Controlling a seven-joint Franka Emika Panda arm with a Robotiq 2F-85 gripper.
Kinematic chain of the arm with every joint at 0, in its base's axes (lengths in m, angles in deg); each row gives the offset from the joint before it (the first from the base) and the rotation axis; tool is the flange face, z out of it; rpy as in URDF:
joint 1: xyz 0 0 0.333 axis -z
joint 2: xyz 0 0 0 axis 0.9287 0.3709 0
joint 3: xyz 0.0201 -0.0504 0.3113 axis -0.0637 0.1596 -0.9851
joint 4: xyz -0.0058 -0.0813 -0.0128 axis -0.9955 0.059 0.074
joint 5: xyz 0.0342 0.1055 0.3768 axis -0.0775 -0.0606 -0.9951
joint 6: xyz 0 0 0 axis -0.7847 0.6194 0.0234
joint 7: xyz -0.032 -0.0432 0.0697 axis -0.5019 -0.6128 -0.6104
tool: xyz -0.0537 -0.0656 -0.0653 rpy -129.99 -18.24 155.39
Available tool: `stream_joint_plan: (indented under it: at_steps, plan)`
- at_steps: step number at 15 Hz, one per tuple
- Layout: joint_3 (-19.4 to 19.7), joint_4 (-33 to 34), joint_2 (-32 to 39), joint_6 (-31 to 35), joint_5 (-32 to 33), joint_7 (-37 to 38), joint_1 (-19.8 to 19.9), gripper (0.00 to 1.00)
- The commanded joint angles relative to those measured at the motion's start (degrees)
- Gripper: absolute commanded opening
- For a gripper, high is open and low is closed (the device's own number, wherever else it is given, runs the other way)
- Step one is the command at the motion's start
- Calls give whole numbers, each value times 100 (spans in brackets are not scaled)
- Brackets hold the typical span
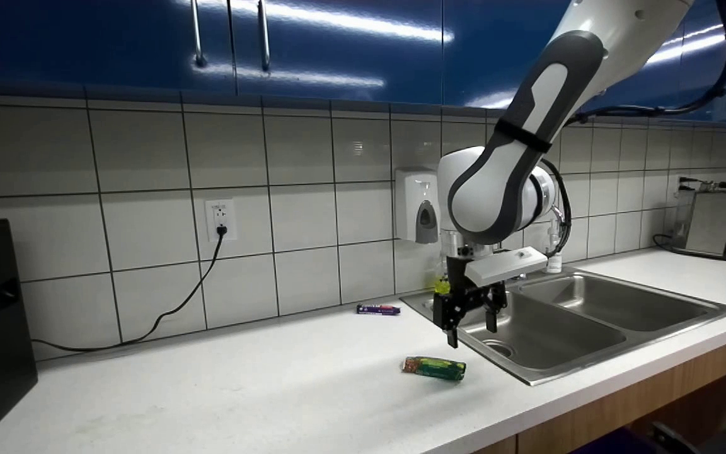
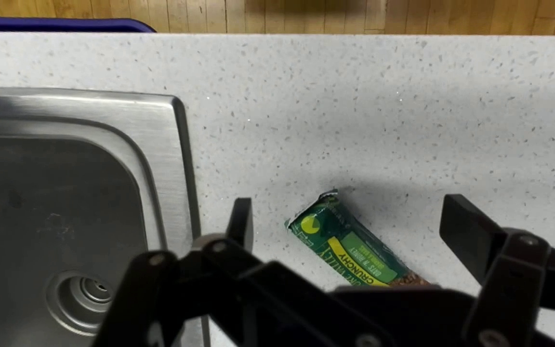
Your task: Remove the chocolate bar from the sink
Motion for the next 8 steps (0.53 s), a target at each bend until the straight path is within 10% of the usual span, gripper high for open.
stream_joint_plan:
  at_steps: [1, 8]
  plan:
    - [-156, -284, -417, -101, 107, 58, 141, 100]
    - [-206, -395, -547, -103, 226, 89, 186, 100]
